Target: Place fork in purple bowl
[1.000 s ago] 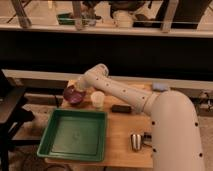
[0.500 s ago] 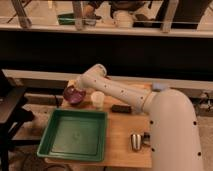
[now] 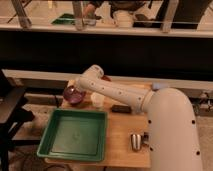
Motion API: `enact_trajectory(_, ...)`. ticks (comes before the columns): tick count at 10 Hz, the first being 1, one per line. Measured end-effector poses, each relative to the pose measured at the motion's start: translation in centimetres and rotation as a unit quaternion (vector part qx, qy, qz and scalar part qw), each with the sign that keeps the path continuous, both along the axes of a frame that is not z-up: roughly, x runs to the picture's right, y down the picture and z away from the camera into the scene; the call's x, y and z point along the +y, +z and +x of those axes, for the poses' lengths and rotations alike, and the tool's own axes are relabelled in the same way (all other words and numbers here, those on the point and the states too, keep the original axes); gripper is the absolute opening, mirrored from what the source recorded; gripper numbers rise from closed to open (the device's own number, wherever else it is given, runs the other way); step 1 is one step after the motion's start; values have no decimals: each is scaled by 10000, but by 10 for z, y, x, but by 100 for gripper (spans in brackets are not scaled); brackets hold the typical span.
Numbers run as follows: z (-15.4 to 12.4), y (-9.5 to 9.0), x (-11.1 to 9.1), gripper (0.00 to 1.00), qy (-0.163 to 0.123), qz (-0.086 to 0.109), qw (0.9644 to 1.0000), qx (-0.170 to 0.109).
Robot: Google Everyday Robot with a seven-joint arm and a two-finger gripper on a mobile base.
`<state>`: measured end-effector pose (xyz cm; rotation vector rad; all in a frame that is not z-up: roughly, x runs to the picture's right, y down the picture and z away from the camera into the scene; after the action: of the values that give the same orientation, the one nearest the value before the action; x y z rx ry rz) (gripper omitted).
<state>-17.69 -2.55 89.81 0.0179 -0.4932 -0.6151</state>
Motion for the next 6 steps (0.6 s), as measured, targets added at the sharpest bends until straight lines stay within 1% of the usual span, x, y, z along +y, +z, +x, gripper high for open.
enact_trajectory(1, 0, 0, 0, 80, -6, 27, 10000, 27)
enact_trajectory(6, 1, 2, 0, 80, -10, 34, 10000, 53)
